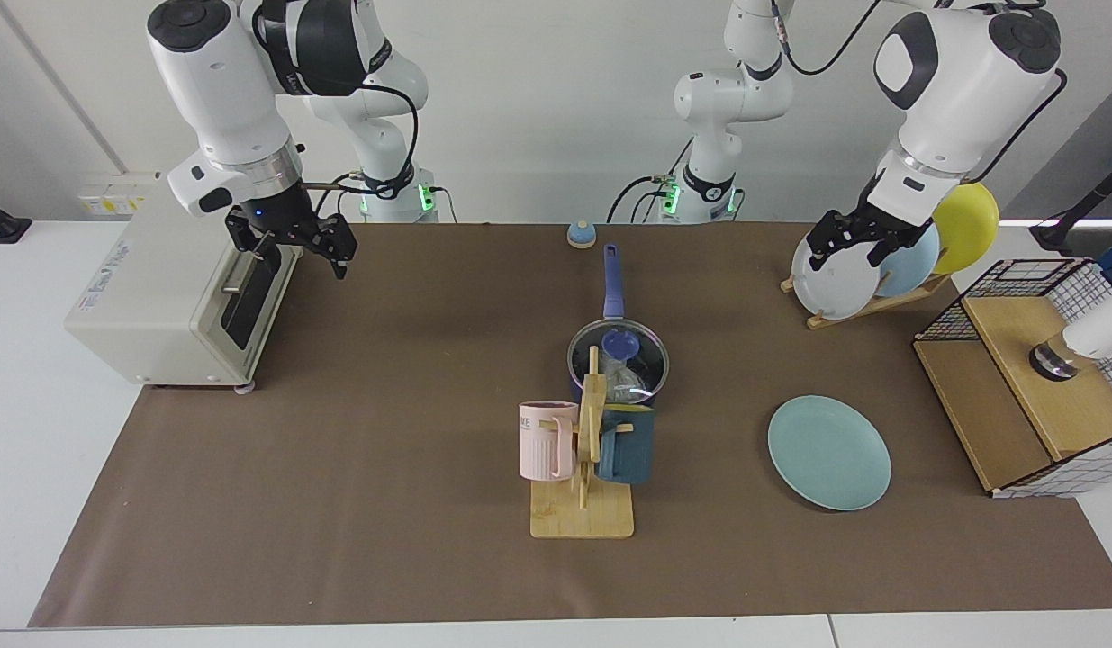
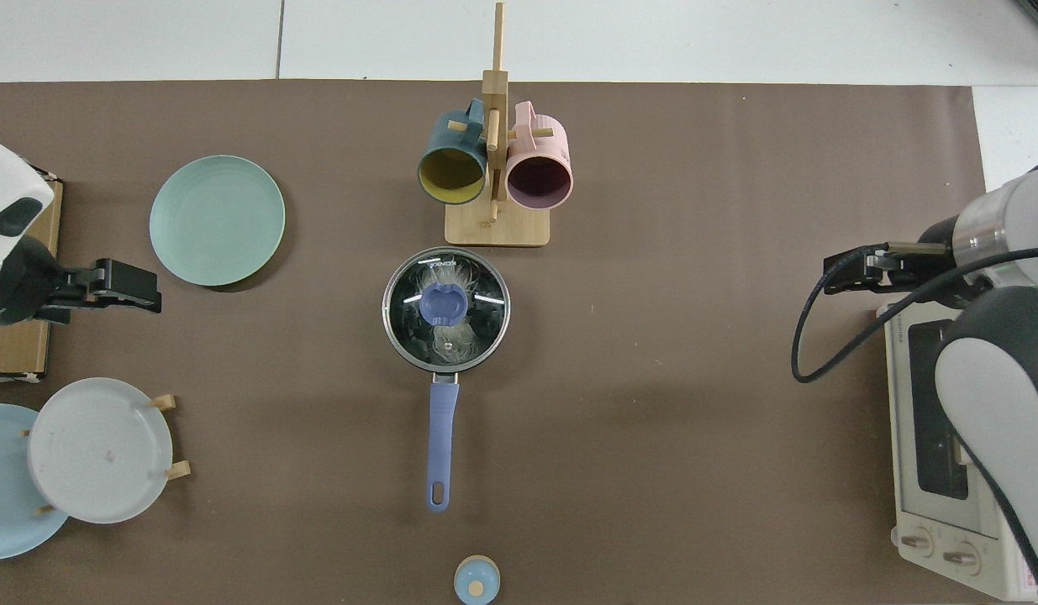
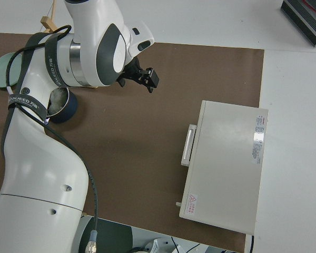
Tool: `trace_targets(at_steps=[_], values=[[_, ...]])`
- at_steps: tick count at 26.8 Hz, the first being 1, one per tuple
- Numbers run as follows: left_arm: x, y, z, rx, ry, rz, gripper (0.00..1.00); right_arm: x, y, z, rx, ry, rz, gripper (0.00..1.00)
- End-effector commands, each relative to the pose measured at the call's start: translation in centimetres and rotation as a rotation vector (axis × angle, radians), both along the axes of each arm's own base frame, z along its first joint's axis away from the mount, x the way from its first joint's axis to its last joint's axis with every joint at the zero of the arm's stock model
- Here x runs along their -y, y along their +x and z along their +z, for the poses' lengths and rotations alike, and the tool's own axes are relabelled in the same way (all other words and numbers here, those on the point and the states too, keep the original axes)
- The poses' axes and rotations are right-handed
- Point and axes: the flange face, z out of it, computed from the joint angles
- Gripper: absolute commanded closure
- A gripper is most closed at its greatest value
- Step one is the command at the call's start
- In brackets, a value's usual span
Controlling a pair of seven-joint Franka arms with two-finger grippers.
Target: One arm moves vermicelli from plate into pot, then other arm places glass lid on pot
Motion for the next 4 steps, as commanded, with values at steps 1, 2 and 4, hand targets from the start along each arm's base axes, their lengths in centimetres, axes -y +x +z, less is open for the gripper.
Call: trace_targets(at_steps=[1,2,4], values=[[-0.19,-0.47,0.42,0.009,0.000,-0.006,0.00,0.40,0.00,-0.12,0.014,0.014,0.013,0.01],[-0.19,-0.48,0.35,0.008,0.000,-0.006,0.00,0.49,0.00,-0.12,0.014,0.014,0.013,0.01],[-0.19,-0.50,0.50,0.011,0.000,-0.006,0.00,0.49,-0.03,-0.21,0.011,0.014,0.016,0.01]])
